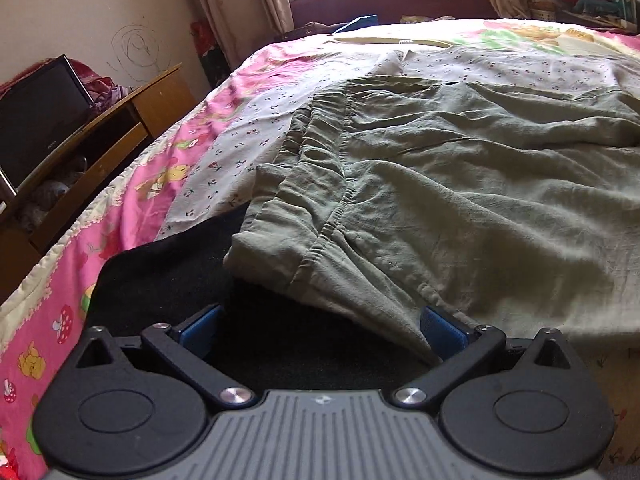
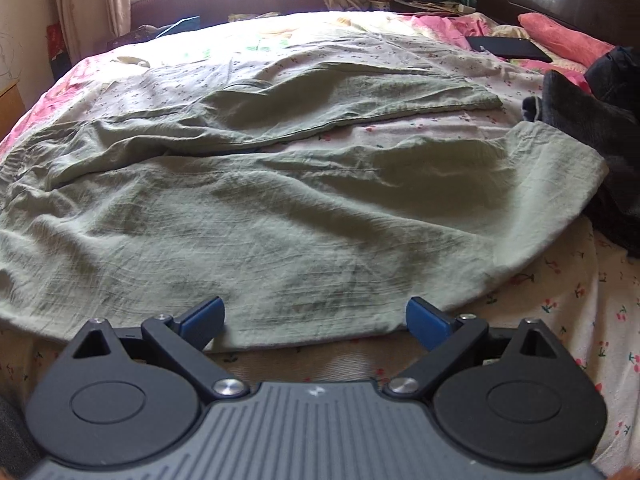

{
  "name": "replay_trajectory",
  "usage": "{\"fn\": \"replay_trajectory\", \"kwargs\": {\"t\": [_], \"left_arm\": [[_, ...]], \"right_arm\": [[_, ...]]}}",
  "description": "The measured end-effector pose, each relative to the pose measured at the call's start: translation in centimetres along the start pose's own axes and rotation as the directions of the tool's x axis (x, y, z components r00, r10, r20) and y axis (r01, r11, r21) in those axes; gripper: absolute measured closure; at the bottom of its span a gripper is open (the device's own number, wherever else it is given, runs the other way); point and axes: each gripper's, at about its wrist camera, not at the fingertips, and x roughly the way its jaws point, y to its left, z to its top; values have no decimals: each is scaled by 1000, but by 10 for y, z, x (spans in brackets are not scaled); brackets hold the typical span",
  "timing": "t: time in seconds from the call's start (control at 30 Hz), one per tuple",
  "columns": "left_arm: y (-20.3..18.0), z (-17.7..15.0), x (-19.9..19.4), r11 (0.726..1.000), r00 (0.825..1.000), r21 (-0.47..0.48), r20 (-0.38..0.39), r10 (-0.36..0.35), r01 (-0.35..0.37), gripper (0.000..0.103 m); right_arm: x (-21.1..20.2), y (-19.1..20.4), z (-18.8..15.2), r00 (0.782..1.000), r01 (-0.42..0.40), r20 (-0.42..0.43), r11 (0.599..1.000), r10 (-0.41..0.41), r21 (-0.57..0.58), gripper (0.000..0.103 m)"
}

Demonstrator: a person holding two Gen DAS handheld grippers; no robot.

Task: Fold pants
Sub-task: 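Move the left tool to the waistband edge of the green pants and close it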

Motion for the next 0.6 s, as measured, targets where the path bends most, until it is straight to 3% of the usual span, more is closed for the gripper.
{"fn": "replay_trajectory", "kwargs": {"t": [0.17,0.3,0.4,0.5,0.53,0.57,0.6], "left_arm": [[-32,17,-25,995,996,99,86,-25,16,0],[-74,39,-43,981,979,165,157,-127,101,0],[-108,53,-51,962,963,219,173,-205,166,0],[-135,61,-57,944,949,250,177,-261,213,0],[-142,63,-59,939,945,260,176,-275,224,0],[-147,64,-60,935,943,269,176,-283,230,0],[-153,65,-61,930,940,280,175,-291,236,0]], "right_arm": [[-12,-59,23,993,99,50,987,-106,126,7],[-12,-109,36,967,202,102,949,-232,243,7],[0,-141,40,964,211,77,909,-254,360,8],[12,-171,38,971,177,54,853,-233,490,24],[16,-178,38,974,165,50,841,-222,516,38],[21,-186,37,977,151,45,825,-209,544,60],[25,-192,37,978,148,36,808,-204,570,70]]}}
